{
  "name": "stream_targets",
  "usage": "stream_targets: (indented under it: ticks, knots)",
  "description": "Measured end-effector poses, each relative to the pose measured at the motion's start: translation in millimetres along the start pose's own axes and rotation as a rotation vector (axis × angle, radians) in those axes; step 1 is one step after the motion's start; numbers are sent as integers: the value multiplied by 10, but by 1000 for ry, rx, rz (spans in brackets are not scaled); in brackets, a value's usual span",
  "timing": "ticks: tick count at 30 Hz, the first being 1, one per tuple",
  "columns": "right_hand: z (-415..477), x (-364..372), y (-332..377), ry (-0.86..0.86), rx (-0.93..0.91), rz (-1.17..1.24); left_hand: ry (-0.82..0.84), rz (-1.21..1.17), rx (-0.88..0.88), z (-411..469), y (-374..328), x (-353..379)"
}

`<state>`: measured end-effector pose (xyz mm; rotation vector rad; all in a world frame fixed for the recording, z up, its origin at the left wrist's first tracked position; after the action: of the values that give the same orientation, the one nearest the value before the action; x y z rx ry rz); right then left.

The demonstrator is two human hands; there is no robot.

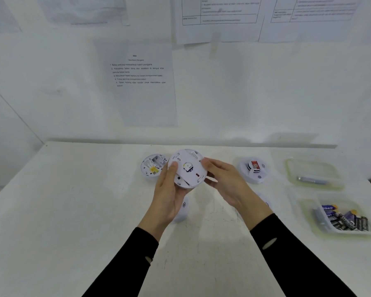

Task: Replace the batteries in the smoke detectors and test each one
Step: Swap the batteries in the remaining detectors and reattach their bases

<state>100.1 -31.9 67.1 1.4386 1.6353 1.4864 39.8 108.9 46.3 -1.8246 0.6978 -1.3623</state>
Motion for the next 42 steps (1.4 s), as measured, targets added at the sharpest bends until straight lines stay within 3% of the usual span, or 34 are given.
stream_targets:
  ticks: [11, 15, 17, 21, 25, 29, 36, 38, 42]
  knots:
    - [26, 74, -75, 12, -2, 130, -96, -142, -36, 99, 33, -37]
    - [35, 12, -71, 75, -28, 66, -27, -10, -36, 134, 15, -57]
    - [73, -24, -55, 50, -101, -32, -36, 69, -33, 171, -29, -107]
    - [250, -184, -138, -210, -434, -472, -215, -3, -53, 307, -141, -381]
    - [498, -309, -446, -246, -744, -994, -271, -21, -45, 368, -182, -574]
    - [640, -317, -689, -266, -848, -1349, -295, -32, -23, 424, -140, -664]
    - [673, -356, -966, -306, -943, -1391, -386, 81, 109, 502, -93, -788]
    - [680, -340, -966, -367, -891, -1362, -432, 121, 142, 534, -95, -836]
    - [773, -153, -857, -563, -500, -1086, -606, 238, 160, 625, -38, -902]
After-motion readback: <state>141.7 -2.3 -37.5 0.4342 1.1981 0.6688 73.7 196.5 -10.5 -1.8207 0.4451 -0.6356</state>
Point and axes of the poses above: each hand's wrist, its own z-axis towards the middle knuckle, its own x-axis out of the palm, y = z × x, the point moved 1 cm from there along z, towards the middle knuckle, and after that the axes turned 3 degrees about z, right-handed, at the moved point
